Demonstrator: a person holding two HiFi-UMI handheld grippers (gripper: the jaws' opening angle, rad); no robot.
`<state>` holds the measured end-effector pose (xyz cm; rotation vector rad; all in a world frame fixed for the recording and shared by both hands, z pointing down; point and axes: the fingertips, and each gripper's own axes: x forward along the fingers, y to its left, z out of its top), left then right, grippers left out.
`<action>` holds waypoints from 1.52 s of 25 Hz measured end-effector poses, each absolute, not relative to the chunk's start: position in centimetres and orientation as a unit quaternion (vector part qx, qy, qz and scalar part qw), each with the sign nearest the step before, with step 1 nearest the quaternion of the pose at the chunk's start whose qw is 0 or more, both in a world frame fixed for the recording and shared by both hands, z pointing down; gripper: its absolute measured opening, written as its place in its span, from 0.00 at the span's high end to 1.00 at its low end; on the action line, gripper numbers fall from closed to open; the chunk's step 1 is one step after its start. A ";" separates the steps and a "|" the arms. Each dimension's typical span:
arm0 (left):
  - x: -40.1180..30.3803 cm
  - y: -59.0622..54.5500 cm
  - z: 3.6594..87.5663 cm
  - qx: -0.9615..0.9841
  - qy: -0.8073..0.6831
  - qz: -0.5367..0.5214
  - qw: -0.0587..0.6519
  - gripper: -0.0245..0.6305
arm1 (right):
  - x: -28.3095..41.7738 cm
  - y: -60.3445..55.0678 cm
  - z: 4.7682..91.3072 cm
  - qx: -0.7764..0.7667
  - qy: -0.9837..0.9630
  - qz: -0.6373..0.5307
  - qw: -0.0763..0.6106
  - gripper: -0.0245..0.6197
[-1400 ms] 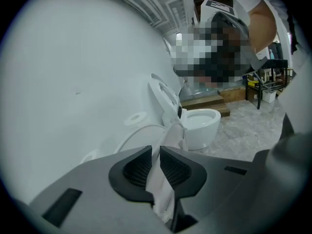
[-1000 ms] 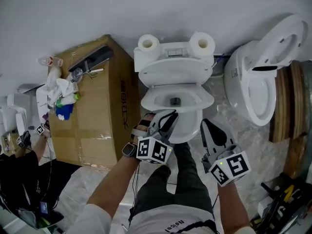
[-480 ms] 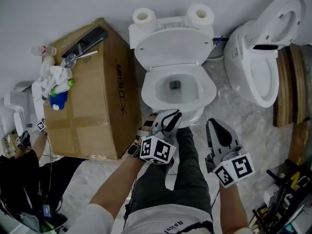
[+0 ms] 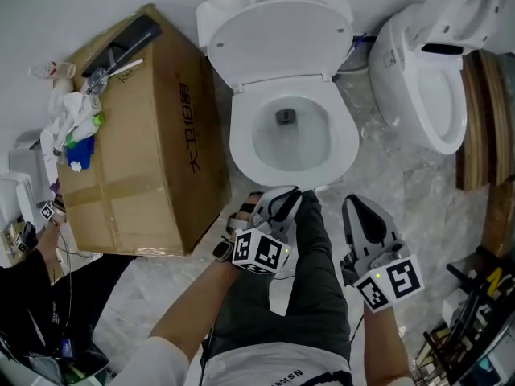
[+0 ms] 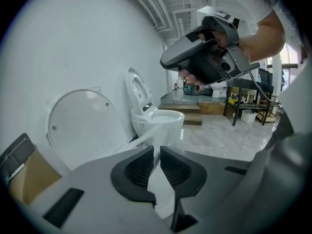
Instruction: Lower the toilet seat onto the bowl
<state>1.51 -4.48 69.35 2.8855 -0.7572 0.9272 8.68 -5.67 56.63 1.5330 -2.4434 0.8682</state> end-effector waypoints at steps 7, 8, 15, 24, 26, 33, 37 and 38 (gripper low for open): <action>1.7 -0.5 75.7 0.924 -0.220 0.312 0.031 0.88 | 8.7 -3.3 60.6 0.513 -0.802 0.298 0.067 0.94; 1.7 0.0 76.8 0.924 -0.217 0.314 0.034 0.88 | 8.8 -3.1 61.2 0.514 -0.801 0.298 0.068 0.94; 1.9 3.0 85.0 0.922 -0.194 0.329 0.056 0.89 | 9.6 -1.6 65.3 0.522 -0.791 0.310 0.076 0.94; 2.2 3.8 92.9 0.915 -0.182 0.347 0.090 0.91 | 9.0 -1.2 70.6 0.518 -0.789 0.318 0.085 0.94; 2.2 3.7 94.0 0.913 -0.184 0.349 0.100 0.91 | 8.6 -1.5 71.3 0.515 -0.792 0.317 0.084 0.94; 1.4 2.3 96.6 0.900 -0.212 0.355 0.136 0.91 | 7.3 -1.4 73.8 0.515 -0.787 0.330 0.084 0.94; 1.0 1.6 97.0 0.895 -0.219 0.361 0.143 0.92 | 6.6 -1.0 74.2 0.509 -0.787 0.338 0.086 0.94; 1.0 1.6 96.8 0.895 -0.218 0.362 0.144 0.92 | 6.5 -1.0 74.2 0.508 -0.788 0.337 0.087 0.94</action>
